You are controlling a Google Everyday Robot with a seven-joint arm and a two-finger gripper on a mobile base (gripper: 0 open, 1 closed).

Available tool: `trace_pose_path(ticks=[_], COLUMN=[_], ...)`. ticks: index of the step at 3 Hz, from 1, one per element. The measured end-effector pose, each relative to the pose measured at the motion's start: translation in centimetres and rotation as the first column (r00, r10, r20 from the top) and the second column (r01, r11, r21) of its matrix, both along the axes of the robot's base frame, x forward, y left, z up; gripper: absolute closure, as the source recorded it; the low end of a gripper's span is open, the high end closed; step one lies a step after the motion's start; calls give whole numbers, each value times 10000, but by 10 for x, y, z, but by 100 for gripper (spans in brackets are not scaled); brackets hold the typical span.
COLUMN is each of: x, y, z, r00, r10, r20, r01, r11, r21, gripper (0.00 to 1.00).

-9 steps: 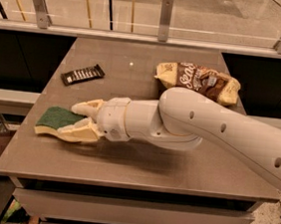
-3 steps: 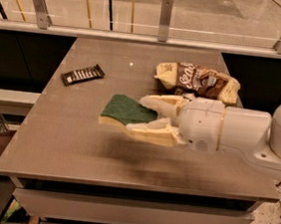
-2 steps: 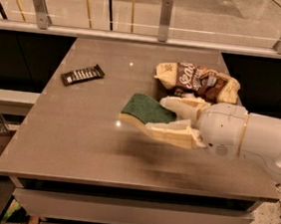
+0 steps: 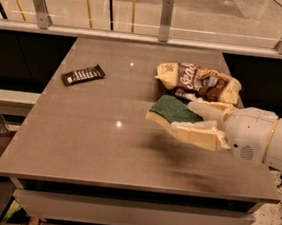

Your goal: Move sponge near brown chip bag

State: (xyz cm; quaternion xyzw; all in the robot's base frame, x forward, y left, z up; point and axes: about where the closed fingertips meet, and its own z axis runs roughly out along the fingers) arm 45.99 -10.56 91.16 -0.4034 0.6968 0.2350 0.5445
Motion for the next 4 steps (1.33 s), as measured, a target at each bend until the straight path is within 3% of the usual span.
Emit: trace_pose_path(ticks=[1,2,4], x=[11,27,72], y=[-18,-35,-58], z=[-3,-12,-28], r00=[9952,9869,9825], r10=[-785,-1229,-1271], r20=[-576,-1043,-1364], r01=[760,1160,1164], r11=[9961,9908,9897], r21=[-444,-695,-838], gripper=[100,100,100])
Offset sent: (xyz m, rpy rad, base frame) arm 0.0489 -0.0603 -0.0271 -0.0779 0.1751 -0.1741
